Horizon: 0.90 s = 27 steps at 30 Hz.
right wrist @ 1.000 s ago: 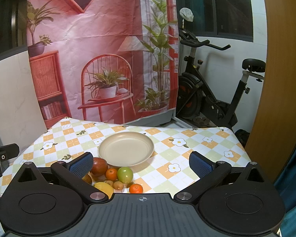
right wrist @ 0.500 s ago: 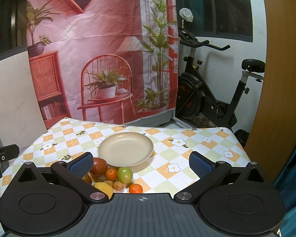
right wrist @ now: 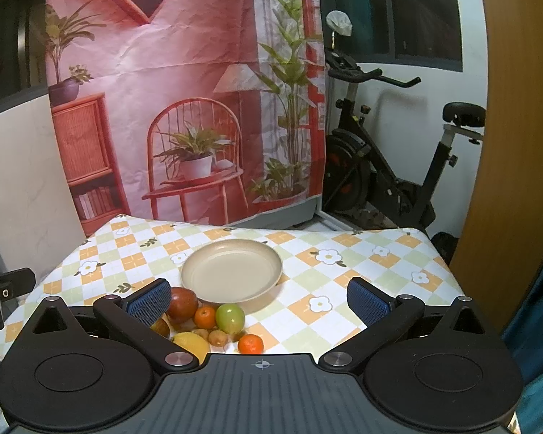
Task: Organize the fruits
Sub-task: 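Reach the right tool to the green apple and close on it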
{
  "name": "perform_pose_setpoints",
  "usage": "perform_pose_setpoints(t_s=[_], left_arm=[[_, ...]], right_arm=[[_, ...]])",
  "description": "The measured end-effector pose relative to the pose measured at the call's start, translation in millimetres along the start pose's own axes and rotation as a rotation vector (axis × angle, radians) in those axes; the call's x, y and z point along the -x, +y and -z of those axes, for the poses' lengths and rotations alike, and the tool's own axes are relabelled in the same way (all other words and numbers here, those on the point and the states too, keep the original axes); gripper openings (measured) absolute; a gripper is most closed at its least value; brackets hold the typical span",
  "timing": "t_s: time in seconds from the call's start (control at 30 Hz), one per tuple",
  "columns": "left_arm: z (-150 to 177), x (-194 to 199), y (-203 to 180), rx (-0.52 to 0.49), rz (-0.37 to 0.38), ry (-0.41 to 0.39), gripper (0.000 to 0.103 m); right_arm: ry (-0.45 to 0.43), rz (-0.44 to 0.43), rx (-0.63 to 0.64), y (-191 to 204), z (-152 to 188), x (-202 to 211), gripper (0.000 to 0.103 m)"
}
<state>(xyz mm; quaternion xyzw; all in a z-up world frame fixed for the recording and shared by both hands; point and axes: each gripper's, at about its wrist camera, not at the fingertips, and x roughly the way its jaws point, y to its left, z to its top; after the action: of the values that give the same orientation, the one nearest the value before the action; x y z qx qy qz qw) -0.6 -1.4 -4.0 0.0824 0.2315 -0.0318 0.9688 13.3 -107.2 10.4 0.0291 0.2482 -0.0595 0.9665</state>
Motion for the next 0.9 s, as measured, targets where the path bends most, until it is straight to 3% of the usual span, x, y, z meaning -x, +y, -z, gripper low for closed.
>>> perform_pose_setpoints(t_s=[0.27, 0.43, 0.6, 0.9], left_arm=[[-4.7, -20.1, 26.0, 0.067, 0.025, 0.055, 0.103], [-16.2, -37.8, 47.3, 0.097, 0.023, 0.008, 0.103], [-28.8, -61.5, 55.2, 0.082, -0.031, -0.038, 0.103], [-17.3, -112.9, 62.2, 0.155, -0.029, 0.057, 0.102]], right_arm=[[0.004, -0.009, -0.066, -13.1, 1.3, -6.3, 0.103], [-0.057, -0.061, -0.069, -26.9, -7.2, -27.2, 0.103], [-0.111, -0.05, -0.114, -37.8, -16.8, -68.5, 0.103], [-0.045, -0.088, -0.244, -34.8, 4.2, -141.4, 0.103]])
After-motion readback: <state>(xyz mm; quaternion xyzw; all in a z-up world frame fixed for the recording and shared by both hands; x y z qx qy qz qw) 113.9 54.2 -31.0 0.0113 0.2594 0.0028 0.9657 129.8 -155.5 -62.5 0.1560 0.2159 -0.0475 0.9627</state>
